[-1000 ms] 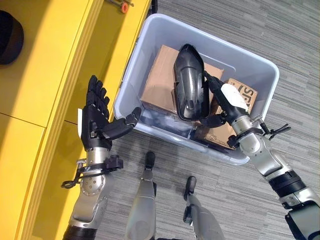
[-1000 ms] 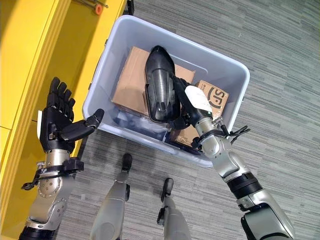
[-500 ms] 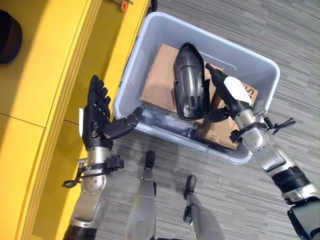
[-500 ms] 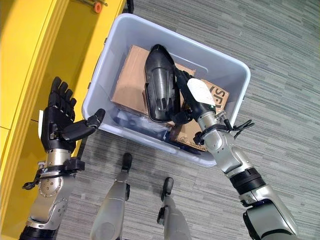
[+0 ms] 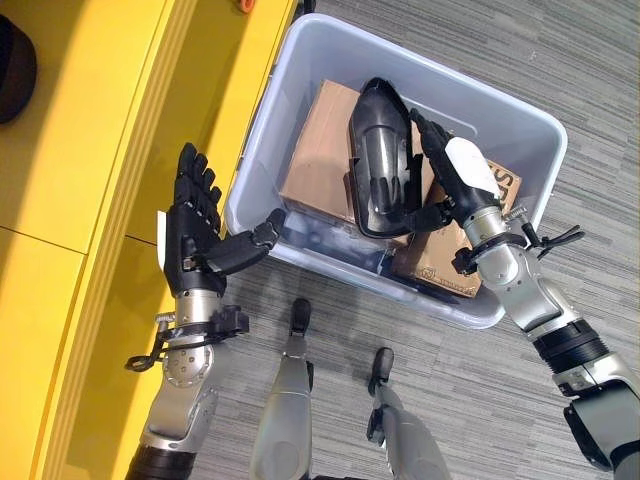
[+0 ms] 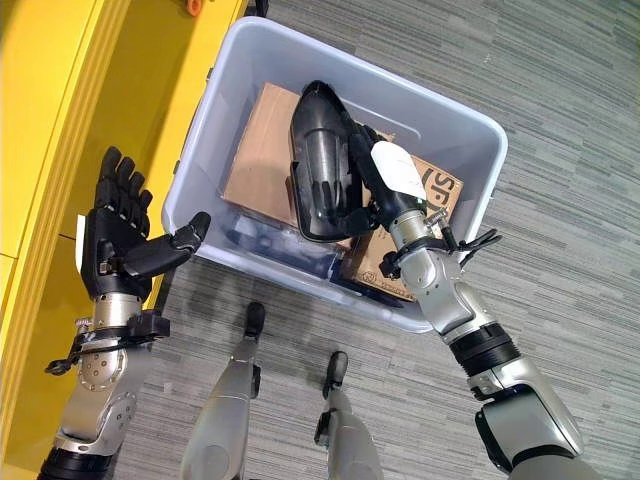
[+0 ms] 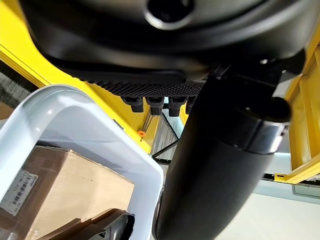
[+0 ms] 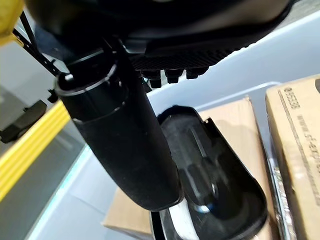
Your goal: Move parts from the plastic box to the shelf.
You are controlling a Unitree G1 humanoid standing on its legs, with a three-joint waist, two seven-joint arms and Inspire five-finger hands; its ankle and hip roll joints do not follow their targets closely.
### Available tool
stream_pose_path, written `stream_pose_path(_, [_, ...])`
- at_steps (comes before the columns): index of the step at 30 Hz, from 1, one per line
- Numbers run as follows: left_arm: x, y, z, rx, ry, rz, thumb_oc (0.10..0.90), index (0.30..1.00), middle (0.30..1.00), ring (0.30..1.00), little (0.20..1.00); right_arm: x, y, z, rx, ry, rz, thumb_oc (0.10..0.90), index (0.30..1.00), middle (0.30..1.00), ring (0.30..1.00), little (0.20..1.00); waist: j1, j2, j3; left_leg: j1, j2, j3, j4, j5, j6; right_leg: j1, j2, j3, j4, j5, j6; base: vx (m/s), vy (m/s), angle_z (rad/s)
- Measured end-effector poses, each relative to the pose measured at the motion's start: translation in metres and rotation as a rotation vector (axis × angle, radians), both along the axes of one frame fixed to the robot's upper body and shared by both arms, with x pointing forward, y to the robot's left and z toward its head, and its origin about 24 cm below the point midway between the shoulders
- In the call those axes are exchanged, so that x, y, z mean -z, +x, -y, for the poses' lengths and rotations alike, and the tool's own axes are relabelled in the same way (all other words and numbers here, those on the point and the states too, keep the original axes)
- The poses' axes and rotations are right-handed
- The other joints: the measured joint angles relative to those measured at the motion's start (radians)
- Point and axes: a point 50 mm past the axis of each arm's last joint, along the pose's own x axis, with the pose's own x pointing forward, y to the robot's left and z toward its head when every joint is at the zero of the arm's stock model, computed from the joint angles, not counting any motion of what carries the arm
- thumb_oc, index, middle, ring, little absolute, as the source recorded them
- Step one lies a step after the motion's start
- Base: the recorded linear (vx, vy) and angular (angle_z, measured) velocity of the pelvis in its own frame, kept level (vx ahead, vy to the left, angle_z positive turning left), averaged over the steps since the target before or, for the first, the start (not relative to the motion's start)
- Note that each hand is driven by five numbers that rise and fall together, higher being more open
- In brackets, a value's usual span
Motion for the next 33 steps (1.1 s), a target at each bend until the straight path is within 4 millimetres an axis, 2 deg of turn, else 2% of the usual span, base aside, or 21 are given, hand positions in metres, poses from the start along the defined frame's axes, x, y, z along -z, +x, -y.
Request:
stream_pose_path(3, [-0.001, 0.001, 0.0, 0.002, 0.0, 0.005, 0.9, 1.0, 1.0, 1.0, 1.0, 0.0, 0.003, 0.002, 0.018, -0.052, 0.001, 0.9, 1.0, 1.0, 1.0, 1.0, -0.001, 0.001, 0.001, 0.0, 0.0, 0.0, 0.0, 0.0, 0.0, 0.0, 0.0, 0.0, 0.0, 0.0, 0.0, 0.0, 0.0, 0.0])
stream_pose_path(5, [-0.001, 0.0, 0.0, 0.003, 0.001, 0.004, 0.9, 1.0, 1.0, 1.0, 1.0, -0.002, 0.004, 0.005, 0.014, -0.17, 0.004, 0.9, 1.0, 1.0, 1.0, 1.0, 0.0, 0.005, 0.003, 0.0, 0.0, 0.0, 0.0, 0.0, 0.0, 0.0, 0.0, 0.0, 0.0, 0.0, 0.0, 0.0, 0.0, 0.0])
stream_pose_path(8, [0.001, -0.001, -0.001, 0.0, 0.0, -0.001, 0.9, 1.0, 1.0, 1.0, 1.0, -0.01, 0.004, 0.015, 0.031, -0.293, 0.016, 0.9, 1.0, 1.0, 1.0, 1.0, 0.003, 0.007, 0.005, -0.001, 0.0, -0.001, 0.0, 0.0, 0.0, 0.0, 0.0, -0.001, 0.0, 0.0, 0.0, 0.0, 0.0, 0.0])
stream_pose_path(14, [0.001, -0.001, -0.001, 0.004, 0.003, -0.004, 0.9, 1.0, 1.0, 1.0, 1.0, -0.028, 0.005, 0.022, 0.031, -0.525, 0.038, 0.9, 1.0, 1.0, 1.0, 1.0, 0.002, 0.01, 0.009, -0.004, 0.0, -0.001, 0.0, 0.0, 0.0, -0.003, 0.0, -0.001, 0.0, 0.0, 0.0, 0.0, 0.0, 0.0])
stream_pose_path(19, [-0.002, -0.001, 0.001, 0.01, 0.004, 0.009, 0.9, 1.0, 1.0, 1.0, 1.0, -0.042, 0.004, 0.023, 0.021, -0.637, 0.061, 0.9, 1.0, 1.0, 1.0, 1.0, 0.001, 0.01, 0.009, -0.014, 0.001, -0.001, 0.0, 0.0, 0.0, -0.013, 0.0, -0.002, 0.0, 0.0, 0.0, 0.0, 0.0, 0.0])
stream_pose_path(27, [-0.004, -0.002, 0.002, 0.017, 0.004, 0.022, 0.9, 1.0, 1.0, 1.0, 1.0, -0.05, -0.002, 0.022, -0.015, -0.758, 0.083, 0.9, 1.0, 1.0, 1.0, 1.0, 0.0, 0.01, 0.009, -0.016, 0.001, -0.002, -0.001, 0.0, 0.0, -0.014, 0.001, -0.004, 0.0, 0.0, 0.0, 0.0, 0.0, 0.0])
stream_pose_path(33, [-0.004, -0.003, 0.001, 0.015, 0.005, 0.021, 0.9, 1.0, 1.0, 1.0, 1.0, -0.06, 0.001, 0.02, -0.014, -0.905, 0.097, 0.9, 1.0, 1.0, 1.0, 1.0, -0.001, 0.009, 0.009, -0.023, 0.0, -0.01, -0.001, 0.001, -0.001, -0.018, 0.003, -0.011, 0.0, 0.0, 0.0, 0.0, -0.007, 0.02])
